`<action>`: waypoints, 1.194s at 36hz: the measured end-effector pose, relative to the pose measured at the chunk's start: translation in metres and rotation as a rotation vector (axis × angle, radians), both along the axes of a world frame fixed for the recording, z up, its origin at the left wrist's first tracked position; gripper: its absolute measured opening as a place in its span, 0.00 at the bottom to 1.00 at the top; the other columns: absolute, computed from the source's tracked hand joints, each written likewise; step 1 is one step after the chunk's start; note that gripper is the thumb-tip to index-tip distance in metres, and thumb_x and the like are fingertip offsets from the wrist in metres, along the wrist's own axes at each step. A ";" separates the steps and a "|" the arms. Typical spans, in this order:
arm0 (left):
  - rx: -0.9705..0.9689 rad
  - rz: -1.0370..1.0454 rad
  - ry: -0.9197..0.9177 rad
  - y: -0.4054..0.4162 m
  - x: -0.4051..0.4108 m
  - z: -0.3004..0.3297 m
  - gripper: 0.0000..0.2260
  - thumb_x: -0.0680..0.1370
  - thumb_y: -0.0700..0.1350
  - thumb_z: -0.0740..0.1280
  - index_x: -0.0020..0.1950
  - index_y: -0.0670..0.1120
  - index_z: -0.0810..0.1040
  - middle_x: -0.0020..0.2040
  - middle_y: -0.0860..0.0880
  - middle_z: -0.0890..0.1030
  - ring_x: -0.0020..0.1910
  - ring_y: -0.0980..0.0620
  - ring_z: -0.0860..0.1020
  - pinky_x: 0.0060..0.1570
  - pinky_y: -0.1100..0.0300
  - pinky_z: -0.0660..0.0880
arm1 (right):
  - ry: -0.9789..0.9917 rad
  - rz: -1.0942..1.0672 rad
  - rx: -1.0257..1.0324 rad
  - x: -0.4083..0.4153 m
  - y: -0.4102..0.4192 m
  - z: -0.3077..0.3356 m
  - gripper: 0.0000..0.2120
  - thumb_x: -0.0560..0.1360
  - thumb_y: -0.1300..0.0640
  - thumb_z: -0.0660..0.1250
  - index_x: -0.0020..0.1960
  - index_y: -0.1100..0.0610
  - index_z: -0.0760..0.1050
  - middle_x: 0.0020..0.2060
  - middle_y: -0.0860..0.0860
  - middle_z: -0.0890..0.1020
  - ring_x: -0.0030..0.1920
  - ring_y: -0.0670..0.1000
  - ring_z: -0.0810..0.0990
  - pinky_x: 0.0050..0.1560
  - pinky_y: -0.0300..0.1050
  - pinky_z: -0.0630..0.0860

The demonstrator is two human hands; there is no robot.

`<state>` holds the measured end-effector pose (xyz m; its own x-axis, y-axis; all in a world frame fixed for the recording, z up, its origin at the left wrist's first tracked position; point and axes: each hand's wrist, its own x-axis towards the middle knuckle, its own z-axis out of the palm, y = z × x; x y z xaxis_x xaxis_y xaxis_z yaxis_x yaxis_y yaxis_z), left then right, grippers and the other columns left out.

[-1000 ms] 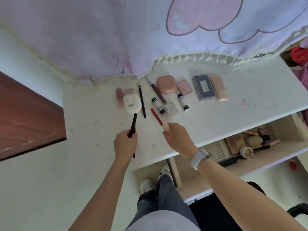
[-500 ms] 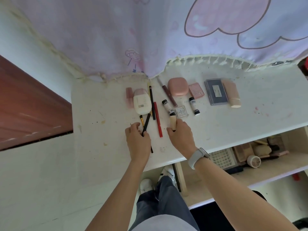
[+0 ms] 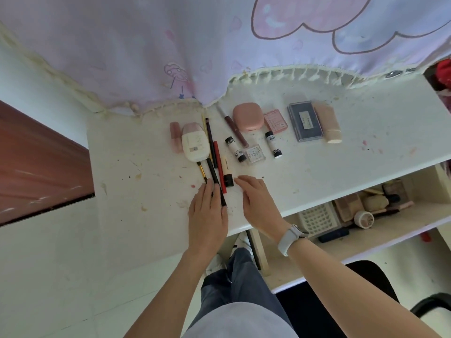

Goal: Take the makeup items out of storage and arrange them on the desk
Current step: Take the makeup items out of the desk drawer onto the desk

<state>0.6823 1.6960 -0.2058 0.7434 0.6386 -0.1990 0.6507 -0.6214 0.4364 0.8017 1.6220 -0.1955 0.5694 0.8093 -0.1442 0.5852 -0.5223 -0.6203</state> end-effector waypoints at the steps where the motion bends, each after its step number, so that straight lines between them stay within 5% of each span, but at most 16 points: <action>1: 0.018 -0.015 0.013 0.000 0.000 -0.001 0.25 0.82 0.47 0.53 0.77 0.44 0.50 0.78 0.46 0.50 0.77 0.51 0.47 0.74 0.56 0.45 | -0.006 0.011 -0.004 0.000 -0.001 0.000 0.20 0.78 0.68 0.55 0.69 0.60 0.67 0.67 0.54 0.71 0.65 0.53 0.66 0.63 0.32 0.58; 7: -0.006 0.032 -0.042 -0.001 0.007 0.005 0.22 0.81 0.44 0.57 0.75 0.43 0.60 0.77 0.43 0.56 0.76 0.47 0.51 0.72 0.51 0.52 | 0.049 -0.086 0.099 0.003 -0.023 0.009 0.19 0.77 0.68 0.56 0.66 0.60 0.71 0.64 0.53 0.73 0.63 0.51 0.70 0.61 0.33 0.63; 11: 0.020 0.071 -0.182 -0.013 0.008 0.017 0.18 0.78 0.38 0.62 0.68 0.40 0.70 0.72 0.40 0.65 0.74 0.41 0.59 0.69 0.46 0.59 | 0.082 -0.185 0.152 0.002 -0.062 0.011 0.17 0.77 0.68 0.56 0.62 0.59 0.74 0.58 0.49 0.75 0.50 0.43 0.75 0.51 0.32 0.71; 15: 0.063 -0.171 -0.347 -0.047 0.018 0.028 0.14 0.73 0.32 0.66 0.59 0.37 0.76 0.62 0.38 0.75 0.65 0.39 0.72 0.60 0.48 0.72 | 0.073 -0.351 0.079 0.002 -0.122 0.004 0.14 0.77 0.66 0.58 0.58 0.56 0.76 0.53 0.46 0.75 0.46 0.43 0.75 0.46 0.30 0.69; 22: -0.128 -0.594 -0.299 -0.117 0.050 0.012 0.14 0.70 0.31 0.68 0.56 0.37 0.79 0.52 0.42 0.80 0.51 0.44 0.80 0.48 0.53 0.79 | -0.016 -0.506 -0.210 0.036 -0.216 -0.007 0.12 0.76 0.67 0.60 0.57 0.61 0.77 0.53 0.55 0.79 0.50 0.55 0.78 0.48 0.47 0.75; 26: -0.191 -0.714 -0.072 -0.144 0.079 -0.016 0.17 0.78 0.37 0.60 0.67 0.40 0.71 0.63 0.43 0.74 0.62 0.45 0.72 0.55 0.54 0.74 | -0.156 -0.509 -0.454 0.078 -0.241 -0.018 0.14 0.76 0.63 0.59 0.60 0.60 0.75 0.55 0.57 0.79 0.51 0.60 0.78 0.52 0.53 0.71; 31: -0.043 -0.843 0.210 -0.163 0.118 -0.052 0.25 0.79 0.40 0.56 0.75 0.44 0.54 0.76 0.44 0.54 0.74 0.45 0.54 0.66 0.51 0.65 | -0.189 -0.511 -0.701 0.130 -0.243 -0.044 0.16 0.76 0.61 0.58 0.63 0.61 0.70 0.58 0.58 0.75 0.56 0.60 0.75 0.53 0.49 0.67; 38: 0.055 -1.005 0.485 -0.165 0.132 -0.086 0.34 0.76 0.36 0.56 0.76 0.43 0.39 0.77 0.44 0.37 0.75 0.42 0.35 0.71 0.42 0.48 | -0.066 -0.522 -0.801 0.160 -0.235 -0.078 0.14 0.75 0.61 0.61 0.60 0.62 0.66 0.59 0.61 0.70 0.58 0.62 0.70 0.46 0.52 0.70; 43: 0.155 -1.043 0.524 -0.162 0.119 -0.088 0.30 0.79 0.38 0.52 0.76 0.43 0.39 0.77 0.43 0.38 0.75 0.39 0.38 0.70 0.39 0.48 | -0.008 -0.487 -0.740 0.163 -0.233 -0.083 0.15 0.75 0.64 0.61 0.60 0.62 0.65 0.59 0.62 0.67 0.53 0.62 0.72 0.41 0.51 0.67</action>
